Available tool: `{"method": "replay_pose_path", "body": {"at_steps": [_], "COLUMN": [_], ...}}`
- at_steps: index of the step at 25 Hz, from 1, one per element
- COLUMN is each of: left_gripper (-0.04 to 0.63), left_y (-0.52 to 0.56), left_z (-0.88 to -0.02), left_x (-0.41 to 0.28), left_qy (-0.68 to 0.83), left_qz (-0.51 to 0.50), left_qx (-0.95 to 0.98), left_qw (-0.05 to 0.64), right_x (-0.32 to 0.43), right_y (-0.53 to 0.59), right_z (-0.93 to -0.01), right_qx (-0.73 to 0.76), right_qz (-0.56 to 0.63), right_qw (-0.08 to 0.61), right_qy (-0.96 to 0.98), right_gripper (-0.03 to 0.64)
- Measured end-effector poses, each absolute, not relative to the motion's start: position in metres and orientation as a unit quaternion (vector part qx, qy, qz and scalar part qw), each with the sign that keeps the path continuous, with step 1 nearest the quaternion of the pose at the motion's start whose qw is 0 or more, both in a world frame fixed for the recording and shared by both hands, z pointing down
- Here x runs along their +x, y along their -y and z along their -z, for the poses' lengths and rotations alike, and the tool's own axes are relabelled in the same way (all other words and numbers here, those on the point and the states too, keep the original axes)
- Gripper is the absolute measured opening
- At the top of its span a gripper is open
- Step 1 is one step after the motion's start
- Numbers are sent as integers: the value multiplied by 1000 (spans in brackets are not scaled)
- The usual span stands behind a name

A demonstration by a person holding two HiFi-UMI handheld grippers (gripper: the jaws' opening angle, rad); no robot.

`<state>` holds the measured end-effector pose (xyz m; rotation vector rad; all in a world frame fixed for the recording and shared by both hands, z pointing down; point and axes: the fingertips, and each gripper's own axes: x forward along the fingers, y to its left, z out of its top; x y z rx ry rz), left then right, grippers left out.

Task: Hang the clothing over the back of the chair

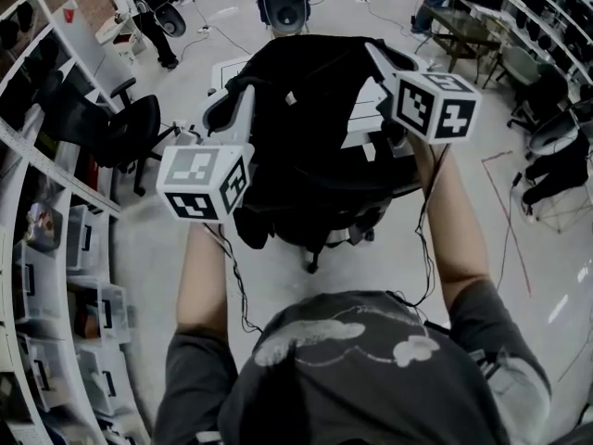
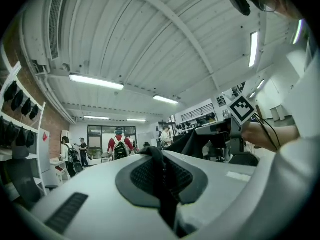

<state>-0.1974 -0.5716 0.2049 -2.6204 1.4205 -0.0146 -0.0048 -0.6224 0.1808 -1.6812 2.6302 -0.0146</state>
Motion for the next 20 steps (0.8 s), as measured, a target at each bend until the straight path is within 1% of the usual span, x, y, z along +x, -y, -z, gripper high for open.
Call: {"method": "replay_pose_path", "body": {"at_steps": [9,15,20], "left_gripper": [0,0,0], "left_y": [563,554,547], "left_z": [-220,-246,-258], "left_x": [-160,-134,-114], "left_qy": [-478,-466,-472], "left_qz": [57,110,148], "left_qx": [-871,-871,-860], "left_qw": [97,110,128], "right_x": [115,180,236], "right_y": [607,594,583], "right_z": [-159,-162,-180], "right_qx": [-595,-623,-638], "right_qz": [-21,-48,-39], "right_qw": [40,17,17], "right_qy": [-803,-781,-769], "right_gripper": [-5,-5,-5]}}
